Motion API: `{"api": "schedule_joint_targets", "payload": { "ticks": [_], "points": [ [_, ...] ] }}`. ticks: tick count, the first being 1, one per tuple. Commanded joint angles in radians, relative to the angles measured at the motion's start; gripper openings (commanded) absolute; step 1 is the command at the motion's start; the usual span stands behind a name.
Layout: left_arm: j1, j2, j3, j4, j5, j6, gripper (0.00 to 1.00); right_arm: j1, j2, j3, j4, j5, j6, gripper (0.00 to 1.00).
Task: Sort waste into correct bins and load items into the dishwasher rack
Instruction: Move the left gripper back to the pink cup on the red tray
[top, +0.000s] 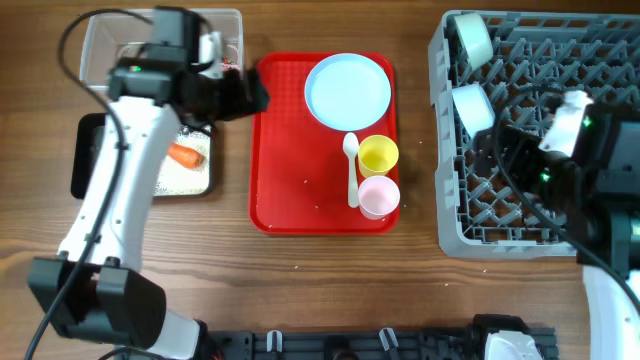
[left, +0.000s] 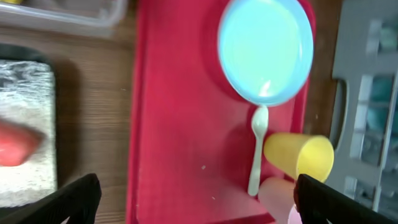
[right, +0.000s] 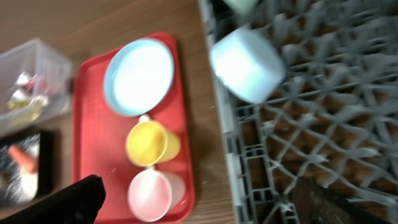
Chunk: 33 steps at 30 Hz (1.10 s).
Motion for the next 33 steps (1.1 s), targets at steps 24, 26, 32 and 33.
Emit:
{"api": "schedule_joint_targets", "payload": {
  "ticks": [24,26,32,33],
  "points": [
    [-0.341,0.144,-0.051,0.047,-0.022,0.072,0.88,0.1,0.247,-0.047,0.045,-0.169,-0.128,0.88],
    [-0.386,0.144,-0.076,0.068,-0.029,0.032,0.86,0.078,0.247,-0.047,0.044,-0.169,-0.129,0.88],
    [-0.486,0.144,-0.169,0.164,-0.054,-0.021,0.77,0.052,0.247,-0.047,0.04,-0.157,-0.131,0.89],
    [-0.5,0.144,-0.186,0.177,-0.094,-0.061,0.74,0.052,0.247,-0.047,0.039,-0.147,-0.132,0.89]
  ]
}}
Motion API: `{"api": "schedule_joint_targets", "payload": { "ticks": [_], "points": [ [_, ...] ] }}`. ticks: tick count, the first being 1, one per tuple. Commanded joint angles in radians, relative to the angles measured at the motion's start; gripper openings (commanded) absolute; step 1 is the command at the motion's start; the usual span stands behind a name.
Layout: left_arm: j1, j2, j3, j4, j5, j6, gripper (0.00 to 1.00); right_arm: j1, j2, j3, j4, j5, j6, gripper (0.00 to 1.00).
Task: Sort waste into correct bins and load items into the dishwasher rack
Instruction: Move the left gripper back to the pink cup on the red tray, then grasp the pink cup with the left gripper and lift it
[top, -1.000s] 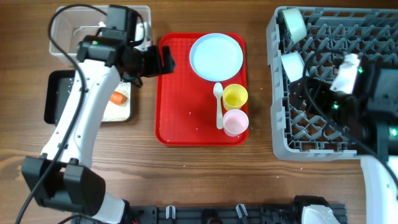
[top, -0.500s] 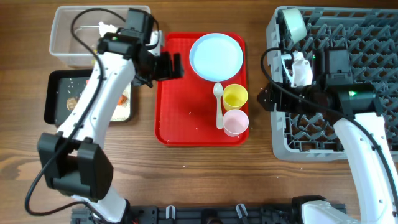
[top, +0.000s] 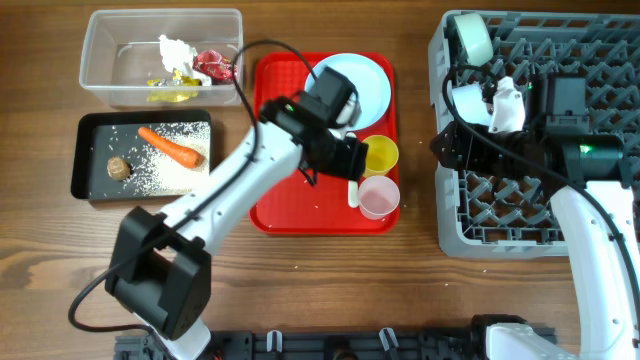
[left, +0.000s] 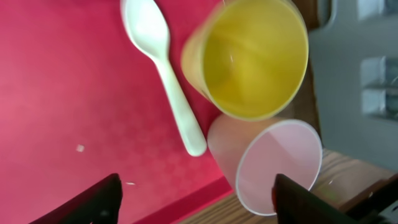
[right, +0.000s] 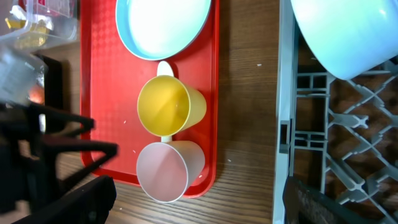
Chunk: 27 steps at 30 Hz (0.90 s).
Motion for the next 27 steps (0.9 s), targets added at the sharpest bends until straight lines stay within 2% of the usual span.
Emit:
{"api": "schedule_joint_targets", "payload": {
  "ticks": [1,8,11,22,27],
  "points": [
    [-0.042,0.01,-0.059,0.027,-0.1,-0.104,0.72,-0.005,0.003,-0.004,-0.001,0.026,-0.014,0.89],
    [-0.059,0.011,-0.104,0.077,-0.107,-0.2,0.62,-0.005,0.003,-0.004,-0.005,0.036,-0.013,0.89],
    [-0.076,0.016,-0.105,0.078,-0.107,-0.203,0.51,-0.005,0.003,-0.004,-0.007,0.036,-0.014,0.89],
    [-0.144,0.069,-0.105,0.097,-0.108,-0.203,0.5,-0.005,0.003,-0.004,-0.021,0.037,-0.014,0.89],
    [-0.143,0.098,-0.105,0.097,-0.108,-0.203,0.45,-0.005,0.003,-0.004,-0.022,0.037,-0.014,0.89]
  ]
}}
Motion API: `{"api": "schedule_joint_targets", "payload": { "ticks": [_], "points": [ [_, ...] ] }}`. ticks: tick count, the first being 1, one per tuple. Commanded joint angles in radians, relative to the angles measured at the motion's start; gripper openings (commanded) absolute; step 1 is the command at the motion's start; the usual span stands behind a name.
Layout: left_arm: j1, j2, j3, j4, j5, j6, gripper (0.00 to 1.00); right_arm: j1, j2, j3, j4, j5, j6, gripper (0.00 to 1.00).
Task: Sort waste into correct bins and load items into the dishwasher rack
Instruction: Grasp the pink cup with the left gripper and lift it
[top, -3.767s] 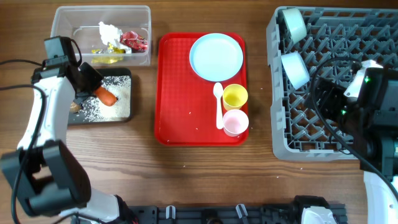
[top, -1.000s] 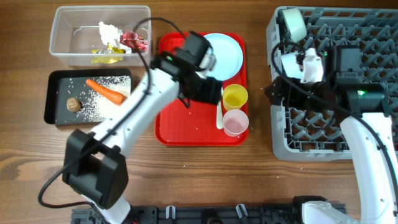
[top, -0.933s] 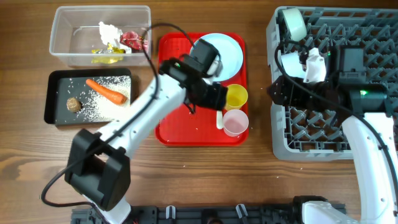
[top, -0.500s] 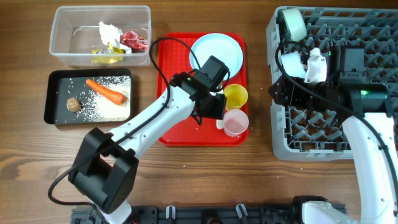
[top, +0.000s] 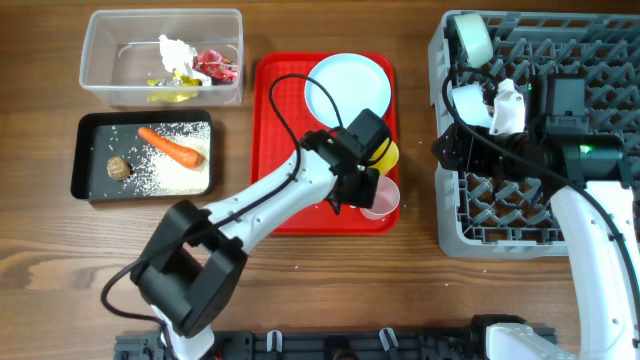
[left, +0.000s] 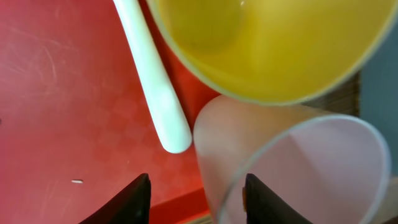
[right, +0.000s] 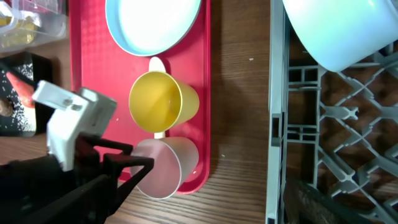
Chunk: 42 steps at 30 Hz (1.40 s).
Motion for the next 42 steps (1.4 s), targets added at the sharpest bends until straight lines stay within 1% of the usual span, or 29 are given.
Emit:
{"api": "schedule_joint_targets", "payload": {
  "ticks": [1,2,3,6,13,17,19,20,25,29,32,33,37,39,40,42],
  "points": [
    [0.002,0.027,-0.009,0.003,-0.013,-0.007,0.42,-0.005,0.003,-0.004,-0.002,0.011,-0.014,0.89],
    [0.004,0.027,-0.009,0.004,-0.017,-0.008,0.4,-0.005,0.003,-0.004,-0.002,0.011,-0.014,0.89],
    [0.004,0.027,-0.009,0.004,-0.019,-0.007,0.35,-0.005,0.003,-0.004,-0.002,0.011,-0.014,0.89],
    [0.011,0.027,-0.007,0.003,-0.02,-0.007,0.24,-0.005,0.003,-0.004,-0.001,0.011,-0.014,0.89],
    [0.015,0.01,0.032,-0.028,-0.02,-0.006,0.27,-0.005,0.003,-0.004,-0.002,0.011,-0.014,0.89],
    [0.015,0.005,0.05,-0.033,-0.02,-0.007,0.26,-0.005,0.003,-0.004,-0.002,0.011,-0.014,0.9],
    [0.015,0.005,0.049,-0.035,-0.019,-0.007,0.17,-0.005,0.003,-0.004,-0.002,0.011,-0.014,0.9],
    [0.015,0.005,0.049,-0.039,-0.019,-0.007,0.04,-0.005,0.003,-0.004,-0.002,0.011,-0.014,0.9],
    [0.015,0.003,0.05,-0.043,-0.02,-0.006,0.04,-0.005,0.003,-0.004,-0.004,0.011,-0.014,0.9],
    [0.047,-0.048,0.05,-0.061,0.003,-0.008,0.04,-0.005,0.003,-0.004,-0.014,0.008,-0.019,0.9],
    [0.107,-0.117,0.05,-0.077,0.056,-0.007,0.04,-0.005,0.003,-0.004,-0.019,-0.015,-0.023,0.9],
    [0.134,-0.141,0.05,-0.082,0.077,-0.007,0.04,-0.005,0.003,-0.004,-0.019,-0.05,-0.044,0.9],
    [0.272,-0.222,0.05,-0.094,0.238,0.006,0.04,-0.002,0.003,-0.004,0.012,-0.283,-0.115,0.9],
    [0.335,-0.24,0.05,-0.08,0.355,0.014,0.04,0.002,0.004,-0.005,0.04,-0.381,-0.134,0.89],
    [0.378,-0.241,0.05,-0.056,0.494,0.06,0.04,0.008,0.005,-0.005,0.069,-0.436,-0.135,0.89],
    [0.421,-0.241,0.049,-0.033,0.637,0.085,0.04,0.02,0.009,-0.005,0.101,-0.493,-0.148,0.89]
  ]
}}
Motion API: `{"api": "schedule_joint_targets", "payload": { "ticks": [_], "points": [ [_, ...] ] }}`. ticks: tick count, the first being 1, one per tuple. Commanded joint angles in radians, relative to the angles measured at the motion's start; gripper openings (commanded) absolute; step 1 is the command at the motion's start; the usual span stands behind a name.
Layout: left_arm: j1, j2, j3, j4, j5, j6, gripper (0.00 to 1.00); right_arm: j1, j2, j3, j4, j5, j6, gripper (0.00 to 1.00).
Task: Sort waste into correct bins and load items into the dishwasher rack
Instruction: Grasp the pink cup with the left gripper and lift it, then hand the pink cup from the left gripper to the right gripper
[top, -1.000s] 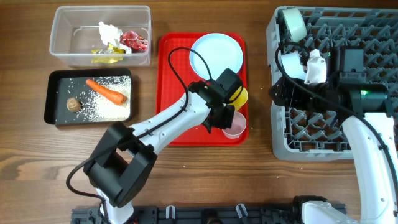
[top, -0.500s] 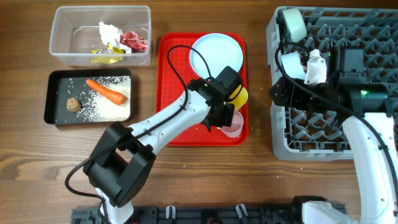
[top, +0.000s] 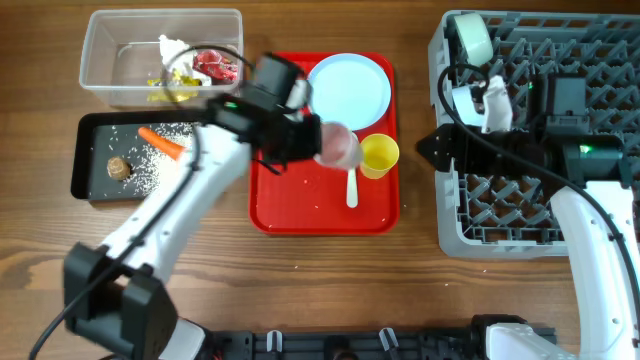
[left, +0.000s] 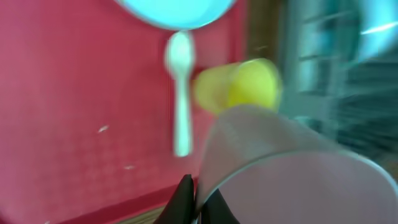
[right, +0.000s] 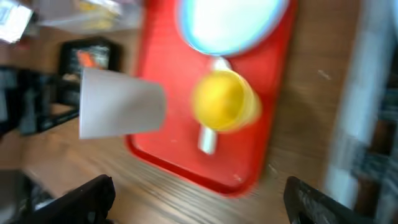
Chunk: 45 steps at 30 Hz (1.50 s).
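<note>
My left gripper (top: 318, 148) is shut on the rim of the pink cup (top: 338, 148), which hangs tilted above the red tray (top: 275, 200). In the left wrist view the fingers (left: 186, 198) pinch the cup's (left: 292, 174) wall. On the tray lie the yellow cup (top: 380, 153), the white spoon (top: 351, 187) and the pale blue plate (top: 348, 90). My right gripper (top: 428, 150) is open at the left edge of the grey dishwasher rack (top: 600, 230). Its view shows the pink cup (right: 121, 112) and the yellow cup (right: 224, 99).
A clear bin (top: 110, 90) with wrappers stands at the back left. In front of it is a black tray (top: 85, 180) holding a carrot (top: 160, 140) and crumbs. Two pale bowls (top: 470, 40) sit in the rack's left corner.
My left gripper was low at the pink cup on the tray's front right, jaws around its rim. Now it is shut on the rim, with the cup lifted and further left over the tray.
At first my left arm was over the bins and the right over the rack. Then the left gripper was open above the two cups, and the right at the rack's left edge. Then it was down at the pink cup, which now hangs in its grip.
</note>
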Motion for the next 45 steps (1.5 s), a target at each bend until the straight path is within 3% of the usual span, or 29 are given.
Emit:
{"api": "schedule_joint_targets", "payload": {
  "ticks": [1,10,18,33,45],
  "points": [
    [0.084,-0.008,0.013,0.037,0.394,0.076,0.04,0.023,0.011,-0.003,0.052,-0.249,-0.07,0.9],
    [0.173,-0.007,0.013,0.051,0.767,0.207,0.04,0.043,0.018,-0.003,0.145,-0.551,-0.249,0.9],
    [0.179,-0.007,0.013,0.108,0.941,0.281,0.04,0.043,0.055,-0.003,0.179,-0.661,-0.351,0.9],
    [0.156,-0.007,0.013,0.152,0.944,0.282,0.04,0.134,0.187,-0.003,0.343,-0.813,-0.368,0.93],
    [0.133,-0.004,0.013,0.151,0.872,0.281,0.04,0.167,0.198,-0.003,0.516,-0.814,-0.198,0.76]
  ]
}}
